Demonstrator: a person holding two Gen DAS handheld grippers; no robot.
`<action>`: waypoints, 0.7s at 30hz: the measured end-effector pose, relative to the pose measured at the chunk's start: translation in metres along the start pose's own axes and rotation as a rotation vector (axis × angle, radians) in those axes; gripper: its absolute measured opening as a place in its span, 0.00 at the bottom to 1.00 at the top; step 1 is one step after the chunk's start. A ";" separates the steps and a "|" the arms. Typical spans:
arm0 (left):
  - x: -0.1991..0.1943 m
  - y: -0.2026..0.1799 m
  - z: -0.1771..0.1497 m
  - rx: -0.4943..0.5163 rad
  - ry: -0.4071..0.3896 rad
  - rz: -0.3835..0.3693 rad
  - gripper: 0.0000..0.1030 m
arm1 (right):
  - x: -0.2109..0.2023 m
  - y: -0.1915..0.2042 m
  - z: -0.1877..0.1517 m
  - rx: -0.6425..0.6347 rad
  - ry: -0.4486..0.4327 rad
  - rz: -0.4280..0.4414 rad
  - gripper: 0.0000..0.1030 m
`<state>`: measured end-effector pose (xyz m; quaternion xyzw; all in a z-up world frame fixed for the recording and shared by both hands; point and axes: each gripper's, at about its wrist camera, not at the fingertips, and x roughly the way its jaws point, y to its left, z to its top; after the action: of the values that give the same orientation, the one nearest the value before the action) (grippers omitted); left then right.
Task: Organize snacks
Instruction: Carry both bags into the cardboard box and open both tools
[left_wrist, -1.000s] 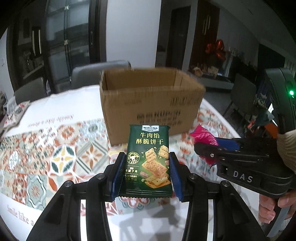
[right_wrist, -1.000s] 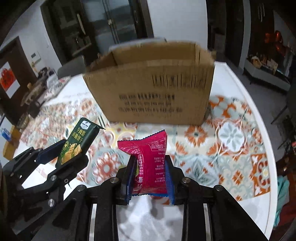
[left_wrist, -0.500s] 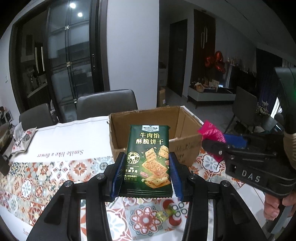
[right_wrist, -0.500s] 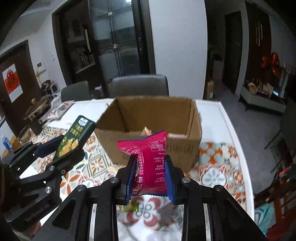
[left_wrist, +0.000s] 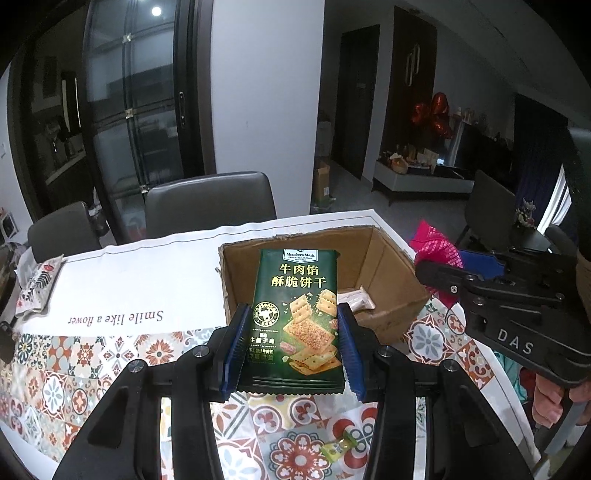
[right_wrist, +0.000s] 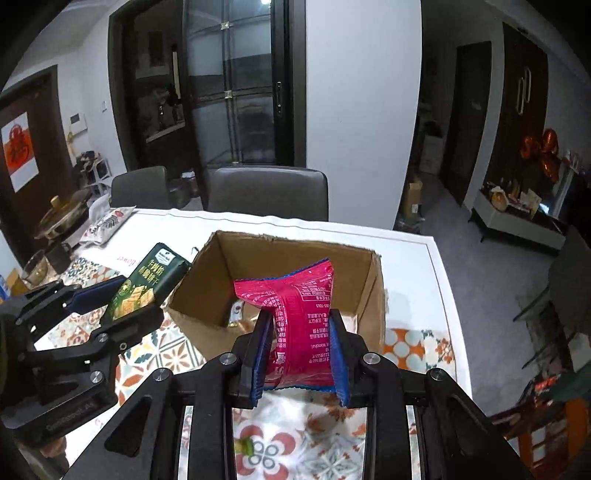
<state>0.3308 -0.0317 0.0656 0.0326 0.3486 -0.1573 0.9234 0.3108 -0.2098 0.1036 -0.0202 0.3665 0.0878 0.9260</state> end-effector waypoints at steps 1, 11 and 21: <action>0.003 0.002 0.003 -0.004 0.008 -0.002 0.44 | 0.001 -0.001 0.002 0.002 0.001 0.004 0.30; 0.035 0.017 0.018 -0.064 0.063 -0.045 0.44 | 0.036 -0.006 0.013 -0.005 0.043 0.012 0.30; 0.081 0.018 0.031 -0.078 0.122 -0.009 0.50 | 0.075 -0.022 0.016 0.036 0.088 0.023 0.30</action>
<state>0.4137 -0.0417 0.0348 0.0047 0.4101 -0.1454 0.9004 0.3791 -0.2189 0.0633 -0.0032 0.4086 0.0910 0.9082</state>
